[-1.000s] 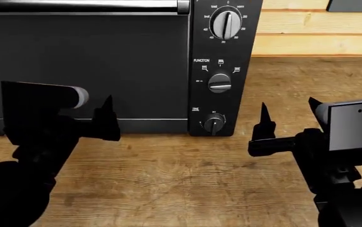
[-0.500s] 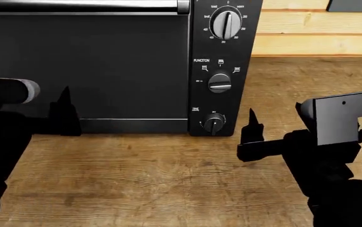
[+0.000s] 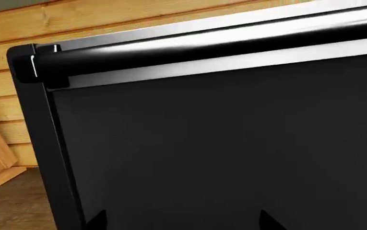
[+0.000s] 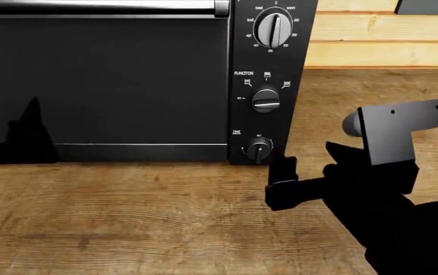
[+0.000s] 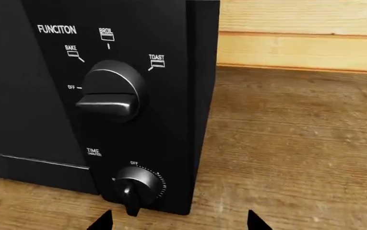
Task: Turn on the toaster oven by setting the timer.
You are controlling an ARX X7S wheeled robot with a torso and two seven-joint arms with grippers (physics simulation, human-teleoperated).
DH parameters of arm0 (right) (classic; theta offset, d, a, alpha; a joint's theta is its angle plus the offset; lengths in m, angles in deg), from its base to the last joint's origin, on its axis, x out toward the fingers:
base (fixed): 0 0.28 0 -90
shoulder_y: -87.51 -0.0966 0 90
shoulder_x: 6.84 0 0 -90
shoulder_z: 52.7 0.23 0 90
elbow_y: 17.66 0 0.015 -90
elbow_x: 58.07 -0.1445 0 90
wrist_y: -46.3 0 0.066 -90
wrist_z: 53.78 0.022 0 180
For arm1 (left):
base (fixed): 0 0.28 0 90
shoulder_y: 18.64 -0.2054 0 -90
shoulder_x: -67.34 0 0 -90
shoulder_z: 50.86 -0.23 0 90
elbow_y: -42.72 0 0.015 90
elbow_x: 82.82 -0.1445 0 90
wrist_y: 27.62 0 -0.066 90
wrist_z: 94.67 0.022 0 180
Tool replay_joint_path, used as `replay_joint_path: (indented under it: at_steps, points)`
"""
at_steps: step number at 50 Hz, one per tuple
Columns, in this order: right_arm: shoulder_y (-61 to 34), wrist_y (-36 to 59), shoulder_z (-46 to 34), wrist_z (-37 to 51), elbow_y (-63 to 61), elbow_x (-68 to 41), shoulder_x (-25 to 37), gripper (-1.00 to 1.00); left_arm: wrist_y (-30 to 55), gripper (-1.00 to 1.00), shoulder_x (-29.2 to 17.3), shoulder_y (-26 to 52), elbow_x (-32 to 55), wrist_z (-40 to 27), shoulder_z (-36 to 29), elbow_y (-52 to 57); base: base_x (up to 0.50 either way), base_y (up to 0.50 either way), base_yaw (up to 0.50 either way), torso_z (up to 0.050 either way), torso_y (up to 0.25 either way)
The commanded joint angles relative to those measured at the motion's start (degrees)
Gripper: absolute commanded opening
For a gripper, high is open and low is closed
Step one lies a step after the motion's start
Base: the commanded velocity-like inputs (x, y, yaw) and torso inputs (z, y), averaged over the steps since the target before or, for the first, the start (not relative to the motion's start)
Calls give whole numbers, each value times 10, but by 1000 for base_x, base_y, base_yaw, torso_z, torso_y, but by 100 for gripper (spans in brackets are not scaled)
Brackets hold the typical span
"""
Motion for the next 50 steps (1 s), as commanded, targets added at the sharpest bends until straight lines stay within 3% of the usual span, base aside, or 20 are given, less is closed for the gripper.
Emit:
replay_joint_path:
  at_steps: [1,17,28,32,50]
  points:
    - [-57,-88,-91,63,56,-104,31,100,-12,100,-18,-4,44,-34,12,-9,0,0,0,0,0]
    - [-78,-178,-149,64,79,-87,21,100,-34,100,-28,-9,53,-46,-2,-19,0,0,0,0,0]
    - [-97,-258,-239,68,56,-49,20,100,-48,100,-35,-22,57,-49,3,-21,0,0,0,0,0]
    - [-123,-321,-307,75,34,-49,39,100,-50,100,-42,-24,65,-54,9,-22,0,0,0,0,0]
    - [-132,-349,-372,45,62,31,9,100,-68,100,-52,-36,65,-64,11,-34,0,0,0,0,0]
